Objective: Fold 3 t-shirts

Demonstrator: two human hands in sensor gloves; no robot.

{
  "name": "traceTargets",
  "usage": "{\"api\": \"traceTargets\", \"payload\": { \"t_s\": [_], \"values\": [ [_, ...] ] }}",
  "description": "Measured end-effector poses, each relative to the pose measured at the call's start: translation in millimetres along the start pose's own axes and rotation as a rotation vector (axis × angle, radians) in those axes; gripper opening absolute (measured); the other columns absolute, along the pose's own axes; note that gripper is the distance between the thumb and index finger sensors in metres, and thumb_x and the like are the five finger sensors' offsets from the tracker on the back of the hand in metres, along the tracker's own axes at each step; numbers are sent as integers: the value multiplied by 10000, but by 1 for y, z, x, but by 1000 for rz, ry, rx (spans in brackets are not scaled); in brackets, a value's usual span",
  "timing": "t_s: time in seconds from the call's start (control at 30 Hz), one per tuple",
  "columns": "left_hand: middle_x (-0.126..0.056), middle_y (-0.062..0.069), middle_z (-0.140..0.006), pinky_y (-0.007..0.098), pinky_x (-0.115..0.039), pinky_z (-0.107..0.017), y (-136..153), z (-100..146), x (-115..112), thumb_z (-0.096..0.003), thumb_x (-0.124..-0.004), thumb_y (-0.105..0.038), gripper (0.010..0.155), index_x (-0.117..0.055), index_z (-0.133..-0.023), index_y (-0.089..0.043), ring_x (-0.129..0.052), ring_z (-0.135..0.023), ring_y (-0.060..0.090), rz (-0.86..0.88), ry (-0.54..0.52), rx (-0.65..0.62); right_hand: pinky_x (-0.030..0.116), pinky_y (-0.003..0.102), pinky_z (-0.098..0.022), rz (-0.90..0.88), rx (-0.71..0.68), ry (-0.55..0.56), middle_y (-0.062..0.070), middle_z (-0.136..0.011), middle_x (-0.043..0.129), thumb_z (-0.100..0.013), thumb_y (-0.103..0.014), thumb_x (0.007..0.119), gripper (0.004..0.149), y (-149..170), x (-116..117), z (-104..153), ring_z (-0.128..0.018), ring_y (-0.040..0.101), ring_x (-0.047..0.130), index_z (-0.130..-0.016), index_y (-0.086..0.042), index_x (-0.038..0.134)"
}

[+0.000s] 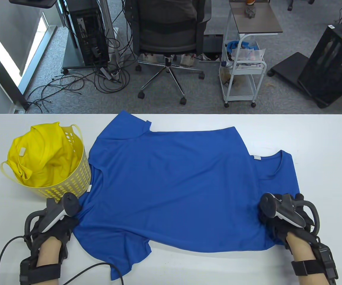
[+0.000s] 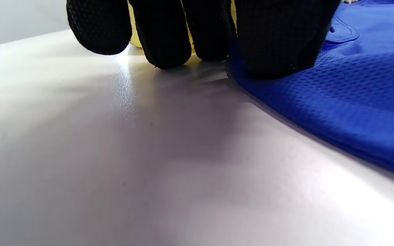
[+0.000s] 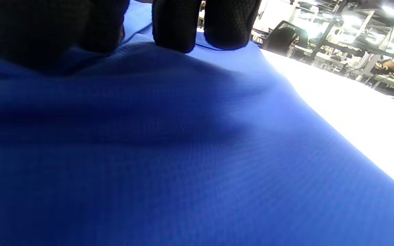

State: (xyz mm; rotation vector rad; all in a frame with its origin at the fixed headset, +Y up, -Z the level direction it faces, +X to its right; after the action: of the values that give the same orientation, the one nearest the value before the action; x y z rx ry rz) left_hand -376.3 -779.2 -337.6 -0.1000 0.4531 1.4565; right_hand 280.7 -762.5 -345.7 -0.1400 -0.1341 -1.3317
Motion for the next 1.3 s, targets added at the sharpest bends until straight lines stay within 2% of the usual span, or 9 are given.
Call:
{"api": "traceTargets", "payload": {
  "t_s": [0.1, 0.23, 0.43, 0.57, 0.77, 0.93, 1.1, 1.17, 1.3],
  "values": [
    [-789, -96, -950, 458, -745, -624, 1, 3, 11, -383, -841, -416, 486, -752, -858, -466, -807, -859, 197, 9, -118, -21, 391, 736, -719, 27, -20, 61, 2, -992, 705, -323, -463, 862, 483, -6, -12, 3, -931, 360, 696, -792, -392, 774],
    [-794, -98, -945, 463, -739, -630, 2, 2, 10, -387, -844, -404, 461, -761, -835, -474, -799, -865, 202, 13, -106, -18, 400, 743, -712, -93, -86, 164, 16, -981, 717, -325, -491, 849, 476, -19, -28, 10, -916, 366, 705, -786, -388, 794],
    [-741, -98, -983, 472, -719, -647, 5, -3, 2, -391, -843, -403, 510, -713, -877, -484, -767, -893, 215, 3, -44, 8, 387, 748, -714, 29, -99, 62, 13, -999, 700, -311, -511, 844, 505, -34, -12, 0, -928, 368, 693, -803, -420, 773],
    [-723, -98, -997, 477, -716, -649, 9, -3, 2, -376, -846, -425, 524, -702, -875, -496, -761, -899, 218, 17, -8, 37, 392, 749, -710, 53, -93, 42, 13, -1000, 699, -321, -499, 826, 472, -37, -8, -1, -921, 367, 701, -786, -436, 774],
    [-756, -112, -954, 466, -732, -631, 12, -4, 4, -362, -855, -424, 472, -743, -812, -511, -785, -869, 200, 35, -44, 61, 410, 737, -715, 8, -83, 63, 14, -969, 714, -345, -423, 807, 386, -35, -3, -4, -903, 346, 725, -728, -456, 782],
    [-786, -117, -920, 462, -747, -613, 13, -3, 5, -362, -844, -427, 403, -783, -752, -508, -809, -839, 190, 36, -92, 65, 404, 724, -727, 42, -103, 94, 11, -967, 692, -358, -399, 755, 382, -39, -1, -2, -925, 334, 695, -733, -468, 745],
    [-758, -119, -918, 461, -733, -624, 12, -3, 3, -382, -795, -418, 396, -761, -767, -507, -790, -837, 186, 21, -92, 64, 384, 718, -739, 54, -121, 136, -20, -954, 687, -371, -360, 727, 373, -39, -1, 2, -944, 318, 667, -740, -408, 756],
    [-731, -124, -929, 461, -721, -633, 12, -4, 1, -393, -772, -414, 404, -737, -785, -506, -770, -847, 180, 16, -75, 62, 382, 714, -742, 68, -125, 108, -31, -954, 671, -379, -351, 705, 381, -37, 1, 2, -956, 313, 647, -756, -393, 742],
    [-684, -121, -948, 459, -699, -649, 10, -4, -2, -410, -725, -401, 419, -693, -823, -470, -734, -862, 179, -14, -56, 46, 482, 641, -727, 14, -105, 121, -14, -934, 677, -388, -331, 670, 392, -26, -4, 3, -924, 306, 675, -777, -349, 712]
  ]
}}
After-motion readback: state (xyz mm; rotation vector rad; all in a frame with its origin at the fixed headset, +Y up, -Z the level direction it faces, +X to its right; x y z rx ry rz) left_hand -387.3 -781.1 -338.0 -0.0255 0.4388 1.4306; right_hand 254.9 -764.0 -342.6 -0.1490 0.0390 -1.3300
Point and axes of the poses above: the tracker on the back of each hand, its own y axis roughly to the little-finger side, its own z axis roughly from the fingertips to the wrist, x = y × z, the point moved 5 cm from there along -z, roughly from the wrist to the fingertips
